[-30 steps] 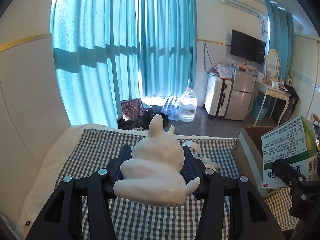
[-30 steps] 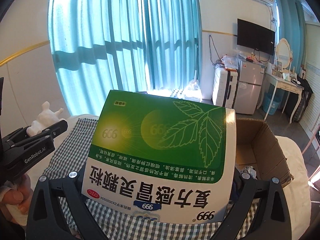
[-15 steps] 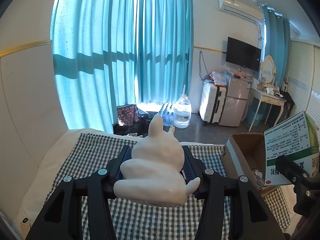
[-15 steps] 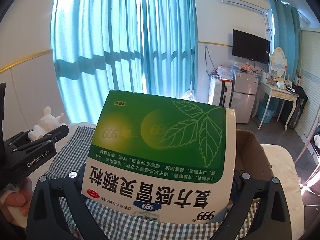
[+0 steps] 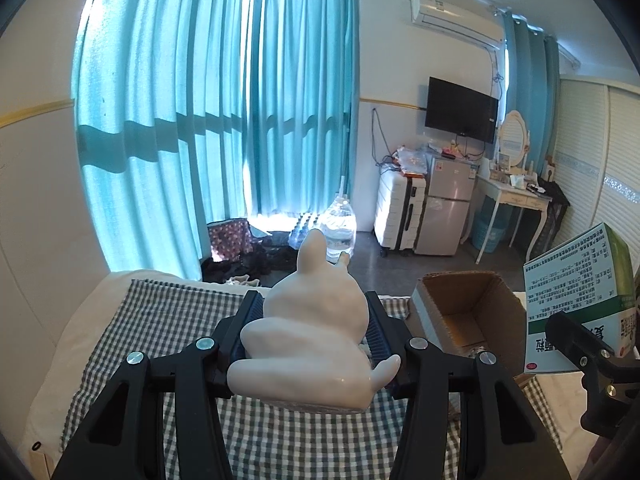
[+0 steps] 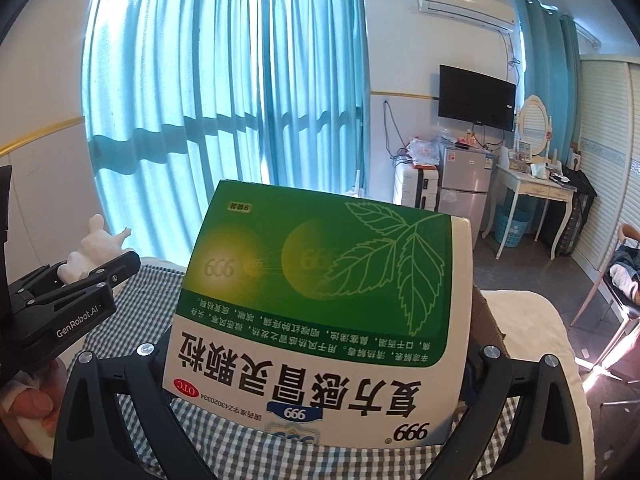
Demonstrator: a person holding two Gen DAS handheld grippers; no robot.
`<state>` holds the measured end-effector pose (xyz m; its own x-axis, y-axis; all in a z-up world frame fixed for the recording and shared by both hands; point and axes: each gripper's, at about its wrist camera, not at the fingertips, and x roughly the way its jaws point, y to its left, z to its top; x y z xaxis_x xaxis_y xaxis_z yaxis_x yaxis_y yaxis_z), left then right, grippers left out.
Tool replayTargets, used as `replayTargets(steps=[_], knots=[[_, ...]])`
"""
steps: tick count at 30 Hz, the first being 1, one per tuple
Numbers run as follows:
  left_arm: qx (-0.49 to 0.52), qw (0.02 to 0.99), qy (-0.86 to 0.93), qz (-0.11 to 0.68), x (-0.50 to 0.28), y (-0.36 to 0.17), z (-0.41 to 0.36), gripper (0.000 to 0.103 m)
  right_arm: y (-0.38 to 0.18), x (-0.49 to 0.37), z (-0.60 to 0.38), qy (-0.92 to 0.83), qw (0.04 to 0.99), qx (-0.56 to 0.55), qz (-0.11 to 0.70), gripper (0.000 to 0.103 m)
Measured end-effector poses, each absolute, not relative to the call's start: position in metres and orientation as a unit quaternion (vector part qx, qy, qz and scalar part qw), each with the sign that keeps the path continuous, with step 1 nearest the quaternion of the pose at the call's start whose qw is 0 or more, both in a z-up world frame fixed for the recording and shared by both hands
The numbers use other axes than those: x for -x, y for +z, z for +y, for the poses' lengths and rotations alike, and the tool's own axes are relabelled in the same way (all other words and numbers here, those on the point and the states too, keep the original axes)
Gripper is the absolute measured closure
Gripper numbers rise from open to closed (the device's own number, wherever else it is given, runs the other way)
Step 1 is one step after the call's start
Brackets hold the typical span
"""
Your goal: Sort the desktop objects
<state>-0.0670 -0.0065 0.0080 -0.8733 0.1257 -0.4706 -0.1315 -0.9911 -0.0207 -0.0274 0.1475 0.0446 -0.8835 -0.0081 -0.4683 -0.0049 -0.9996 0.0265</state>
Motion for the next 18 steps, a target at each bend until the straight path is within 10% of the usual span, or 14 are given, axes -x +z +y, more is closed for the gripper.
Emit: replayTargets(steps=[18], knots=[[0.243,0.125,0.961,0.032,0.073,0.007,0.079,0.051,0.047,0.015,0.230,-0.969,-0.054,-0.237,-0.033,0.005]])
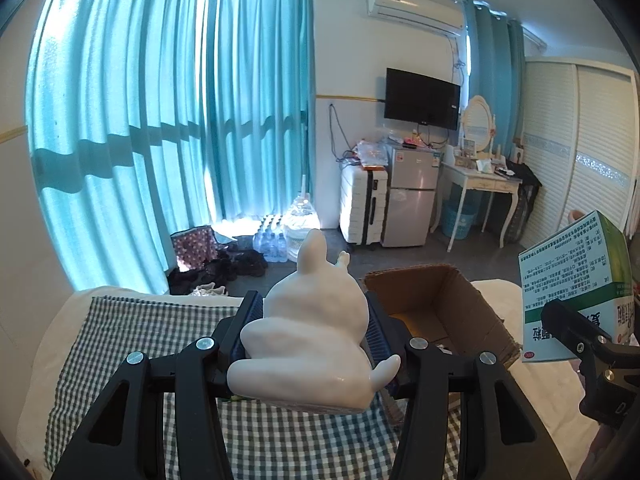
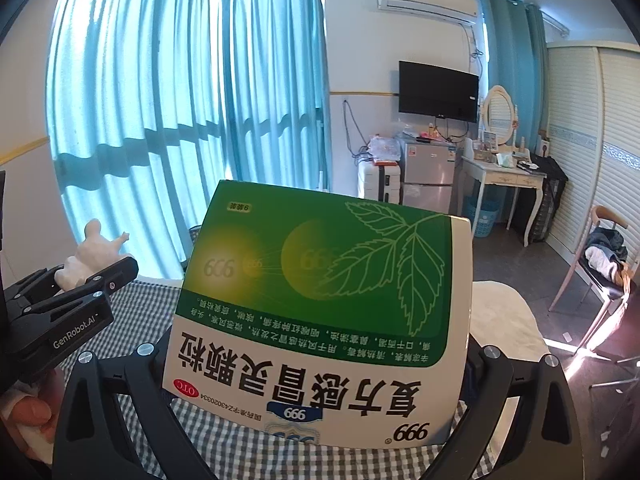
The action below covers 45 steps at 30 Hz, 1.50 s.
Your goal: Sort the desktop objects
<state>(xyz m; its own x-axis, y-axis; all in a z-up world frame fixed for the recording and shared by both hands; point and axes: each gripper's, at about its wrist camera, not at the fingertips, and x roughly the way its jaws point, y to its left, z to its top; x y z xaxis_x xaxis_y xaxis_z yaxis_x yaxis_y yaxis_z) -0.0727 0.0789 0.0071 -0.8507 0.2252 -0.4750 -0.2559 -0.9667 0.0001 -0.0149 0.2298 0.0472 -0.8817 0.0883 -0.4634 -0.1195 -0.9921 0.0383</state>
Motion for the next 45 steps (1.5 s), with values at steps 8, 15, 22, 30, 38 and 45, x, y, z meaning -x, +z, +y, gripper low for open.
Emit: replayTargets(steps=[8,15,22,30,38,45], knots=[[0.252,0.153,0.955,0.034,0.077,-0.002,0.113,0.051,0.044,0.011,0.269,0.967,0.077,0.240,0.040,0.005],[0.261,0.171,0.949,0.041,0.085,-0.013,0.140,0.051,0.036,0.013,0.291,0.963,0.091,0.249,0.045,0.005],[0.277,0.186,0.941,0.048,0.100,-0.026,0.161,0.051,0.022,0.024,0.309,0.960,0.095,0.257,0.057,0.005],[0.294,0.196,0.934,0.055,0.121,-0.046,0.186,0.051,0.000,0.044,0.327,0.954,0.098,0.275,0.064,0.005],[0.315,0.215,0.922,0.069,0.142,-0.071,0.212,0.051,-0.028,0.077,0.344,0.946,0.093,0.304,0.067,0.005],[0.333,0.221,0.913,0.080,0.166,-0.094,0.235,0.051,-0.058,0.104,0.353,0.938,0.089,0.330,0.067,0.005]])
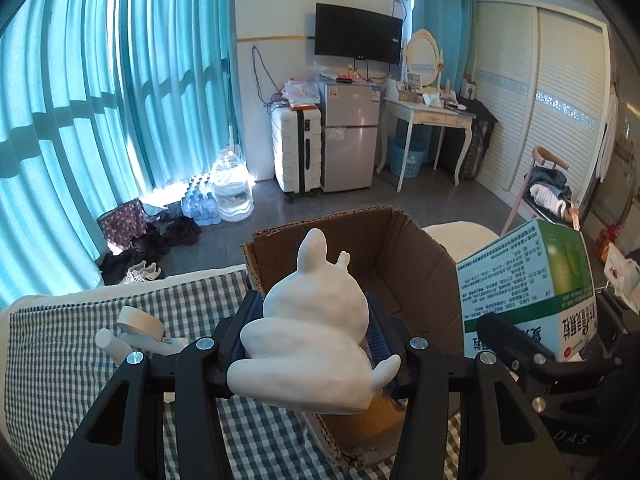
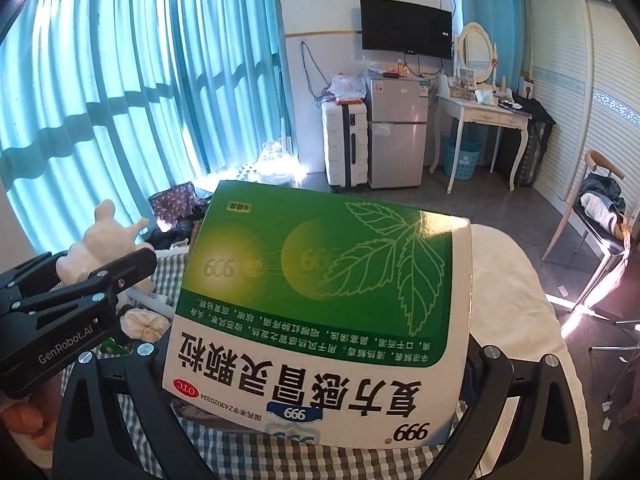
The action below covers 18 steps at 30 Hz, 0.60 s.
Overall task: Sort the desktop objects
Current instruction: 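Lower the rabbit with left gripper while right lowers the medicine box into box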
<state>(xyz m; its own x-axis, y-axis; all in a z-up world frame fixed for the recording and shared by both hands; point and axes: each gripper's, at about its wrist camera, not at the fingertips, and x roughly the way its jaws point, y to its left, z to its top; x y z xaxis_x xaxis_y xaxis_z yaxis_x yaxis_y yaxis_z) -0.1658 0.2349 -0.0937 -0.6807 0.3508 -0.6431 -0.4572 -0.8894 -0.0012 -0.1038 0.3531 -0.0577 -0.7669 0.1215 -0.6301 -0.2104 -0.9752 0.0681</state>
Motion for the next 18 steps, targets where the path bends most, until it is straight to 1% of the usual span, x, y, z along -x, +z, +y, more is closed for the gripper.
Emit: replayTargets(steps=[6,18], knots=[[0.355,0.225,0.903,0.086,0.190,-0.115,0.249,0.051,-0.080,0.121,0.362,0.932,0.086,0.348,0.063,0.005],[0.404,0.241,0.876,0.101,0.236,-0.153,0.275,0.051,-0.122,0.156,0.362,0.917,0.064,0.393,0.029,0.005]])
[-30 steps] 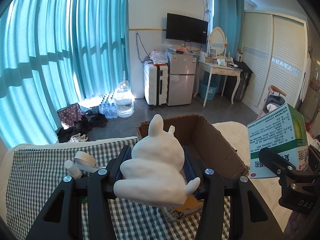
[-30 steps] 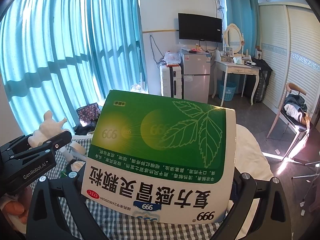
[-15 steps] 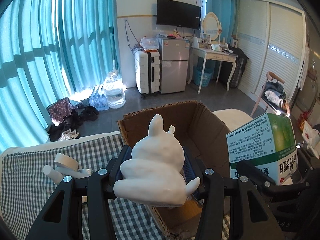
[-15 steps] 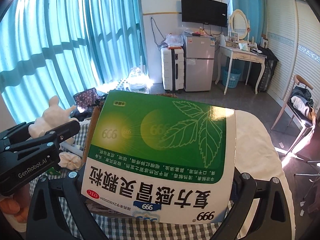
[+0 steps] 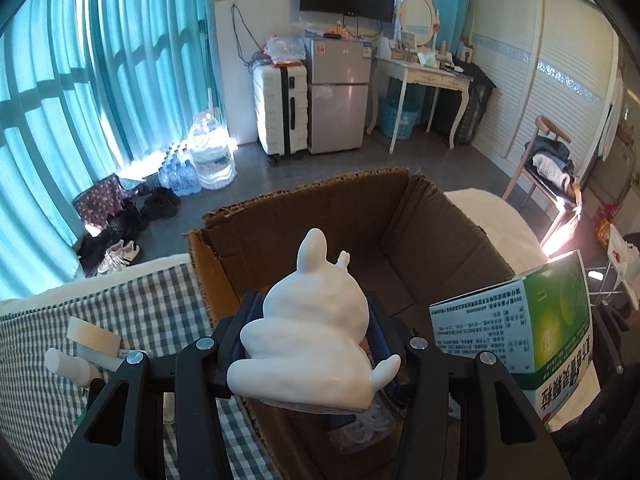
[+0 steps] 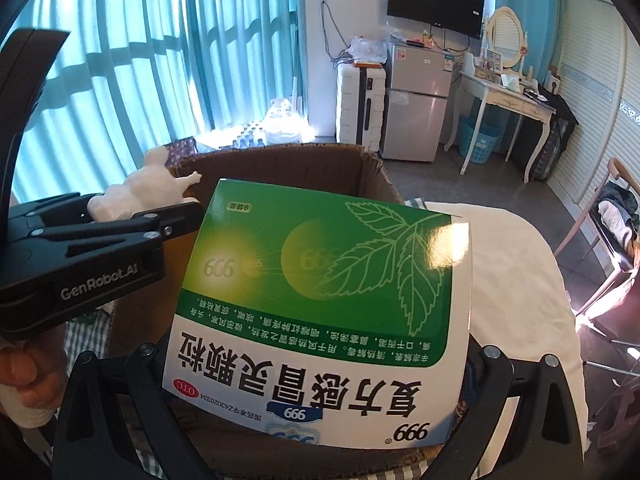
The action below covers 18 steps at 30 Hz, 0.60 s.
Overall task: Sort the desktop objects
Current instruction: 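Lower the rabbit with left gripper while right lowers the medicine box into box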
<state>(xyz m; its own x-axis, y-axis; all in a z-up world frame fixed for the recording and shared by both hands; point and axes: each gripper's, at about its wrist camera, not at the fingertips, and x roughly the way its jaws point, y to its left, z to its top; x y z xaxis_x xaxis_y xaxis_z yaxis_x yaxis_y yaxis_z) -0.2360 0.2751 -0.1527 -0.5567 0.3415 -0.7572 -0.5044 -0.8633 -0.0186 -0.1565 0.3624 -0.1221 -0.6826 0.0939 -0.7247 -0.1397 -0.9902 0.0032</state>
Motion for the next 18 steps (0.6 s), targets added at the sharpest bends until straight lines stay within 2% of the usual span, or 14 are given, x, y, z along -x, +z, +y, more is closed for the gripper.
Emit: replayTargets(steps=[12,18], knots=[[0.460,0.258,0.843,0.106,0.256,-0.186,0.290,0.051,-0.153,0.170,0.360,0.902,0.055,0.429,0.013,0.005],[0.461,0.248,0.845,0.106,0.257,-0.185,0.288,0.045,-0.155,0.170,0.356,0.897,0.049,0.440,0.006,0.005]])
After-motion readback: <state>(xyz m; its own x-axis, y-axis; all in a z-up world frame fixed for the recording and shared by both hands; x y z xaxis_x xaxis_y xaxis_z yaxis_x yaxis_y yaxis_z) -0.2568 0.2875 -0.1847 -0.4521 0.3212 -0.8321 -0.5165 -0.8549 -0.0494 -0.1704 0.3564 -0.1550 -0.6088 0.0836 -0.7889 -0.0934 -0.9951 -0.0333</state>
